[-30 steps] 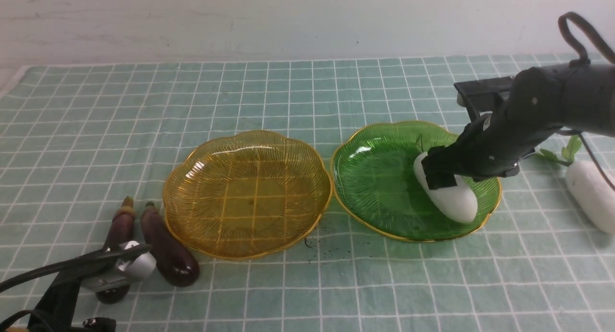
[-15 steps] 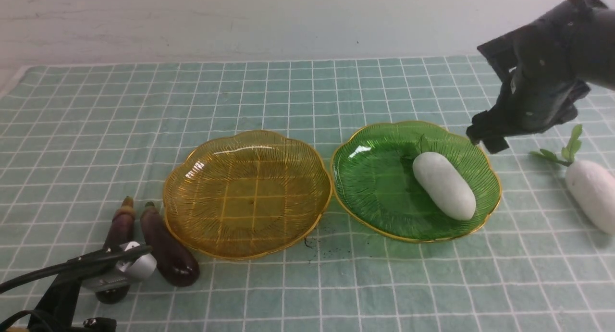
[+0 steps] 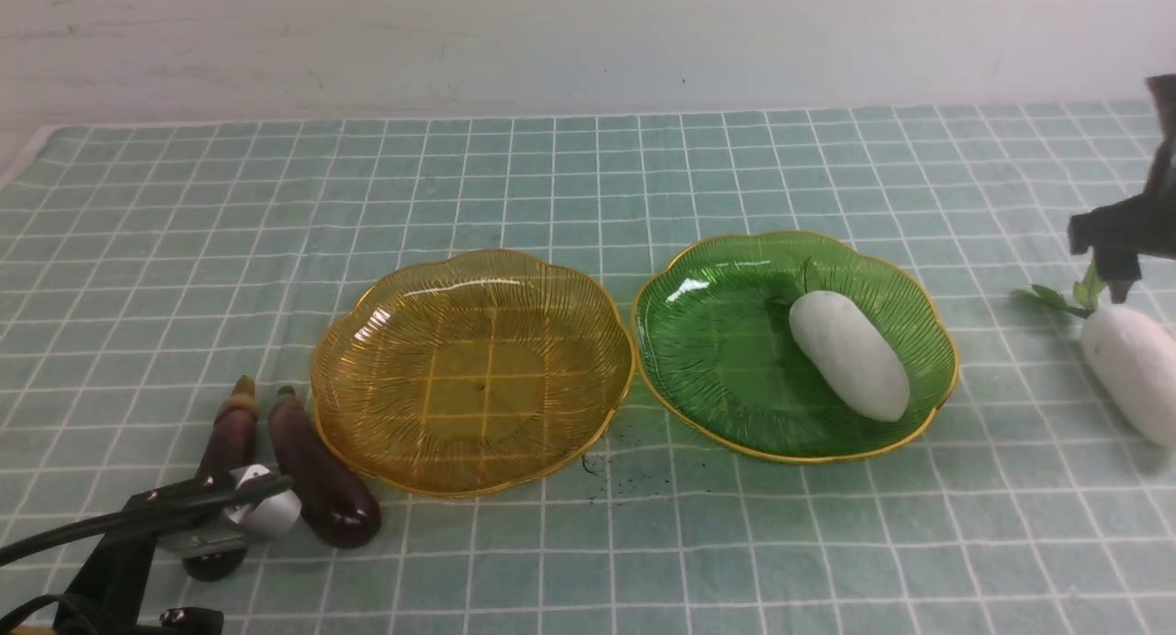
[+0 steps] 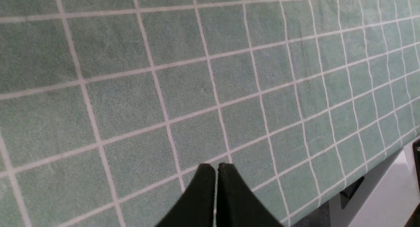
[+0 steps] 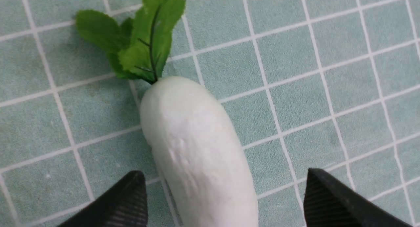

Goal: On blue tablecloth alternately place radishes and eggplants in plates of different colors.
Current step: 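Place the white radish on the plate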

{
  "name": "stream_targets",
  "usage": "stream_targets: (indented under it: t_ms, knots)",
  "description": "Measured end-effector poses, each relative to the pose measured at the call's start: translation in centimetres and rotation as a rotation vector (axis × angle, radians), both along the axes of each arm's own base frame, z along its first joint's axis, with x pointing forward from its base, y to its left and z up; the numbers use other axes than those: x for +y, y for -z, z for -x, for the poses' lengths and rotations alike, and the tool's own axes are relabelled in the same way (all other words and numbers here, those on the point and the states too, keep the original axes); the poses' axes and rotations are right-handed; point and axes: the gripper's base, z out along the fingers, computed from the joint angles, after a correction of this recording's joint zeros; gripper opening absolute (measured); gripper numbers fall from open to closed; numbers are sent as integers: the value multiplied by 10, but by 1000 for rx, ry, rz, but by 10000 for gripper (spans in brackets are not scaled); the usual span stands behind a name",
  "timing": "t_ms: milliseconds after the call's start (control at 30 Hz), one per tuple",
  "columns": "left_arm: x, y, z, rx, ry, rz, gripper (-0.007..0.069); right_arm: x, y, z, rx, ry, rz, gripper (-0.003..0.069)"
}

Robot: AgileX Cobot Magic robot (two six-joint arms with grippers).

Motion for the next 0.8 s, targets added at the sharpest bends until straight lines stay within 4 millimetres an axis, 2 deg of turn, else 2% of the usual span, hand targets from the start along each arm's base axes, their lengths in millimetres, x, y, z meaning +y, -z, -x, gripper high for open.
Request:
stream_targets:
  t_ms: [133, 500, 633, 800]
  knots:
    - [0, 0, 0, -3, 2, -1, -6, -10, 6, 1, 10, 42, -42, 587]
    - [1, 0, -2, -17, -10, -9, -6, -11, 63, -10, 163, -3, -72, 587]
    - [1, 0, -2, -18, -11, -10, -6, -11, 78, -12, 205, -19, -73, 587]
    - [1, 0, -2, -19, -11, -10, -6, -11, 79, -12, 233, -57, -66, 571]
